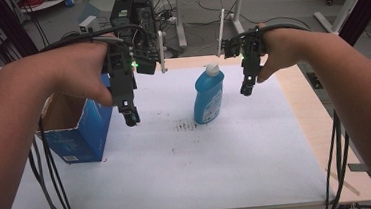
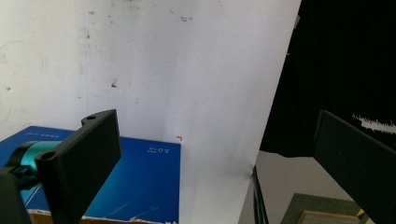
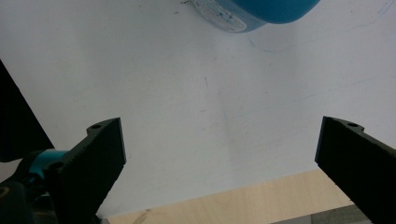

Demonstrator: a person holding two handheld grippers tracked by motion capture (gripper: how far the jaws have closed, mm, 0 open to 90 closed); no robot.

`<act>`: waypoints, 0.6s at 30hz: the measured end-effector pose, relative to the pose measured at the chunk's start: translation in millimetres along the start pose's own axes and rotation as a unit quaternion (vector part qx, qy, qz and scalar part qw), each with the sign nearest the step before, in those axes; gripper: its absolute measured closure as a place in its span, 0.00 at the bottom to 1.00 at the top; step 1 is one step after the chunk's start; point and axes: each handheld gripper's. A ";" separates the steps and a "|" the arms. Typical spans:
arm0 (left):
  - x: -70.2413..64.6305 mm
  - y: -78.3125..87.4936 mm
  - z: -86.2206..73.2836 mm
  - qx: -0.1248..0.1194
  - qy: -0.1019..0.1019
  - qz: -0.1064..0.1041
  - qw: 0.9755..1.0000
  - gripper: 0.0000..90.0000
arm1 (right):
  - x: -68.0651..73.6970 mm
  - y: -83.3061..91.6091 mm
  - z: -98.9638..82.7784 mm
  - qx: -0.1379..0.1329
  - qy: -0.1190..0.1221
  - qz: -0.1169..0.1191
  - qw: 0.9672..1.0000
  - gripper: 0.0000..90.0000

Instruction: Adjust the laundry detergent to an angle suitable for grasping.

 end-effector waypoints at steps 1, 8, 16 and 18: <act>-0.1 0.9 -0.4 0.001 -0.002 0.001 1.000 0.02 | -0.2 0.1 -0.7 0.000 -0.001 -0.001 1.000 0.01; 1.1 0.7 0.8 -0.005 -0.001 -0.001 1.000 0.02 | 0.5 0.5 -6.8 0.000 -0.012 -0.003 1.000 0.01; 11.1 -1.9 14.5 -0.093 0.065 -0.011 0.993 0.02 | -1.9 -2.5 -23.0 -0.005 -0.022 0.000 1.000 0.01; 15.0 -7.3 21.1 -0.121 0.078 -0.015 0.989 0.02 | -3.0 -5.7 -28.1 -0.002 -0.020 0.001 1.000 0.01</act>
Point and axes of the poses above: each handheld gripper's, and its own axes: y roughly backward along the jaws, z roughly out of its top, x roughly to its left, and after that the axes turned 14 degrees about x, right-handed
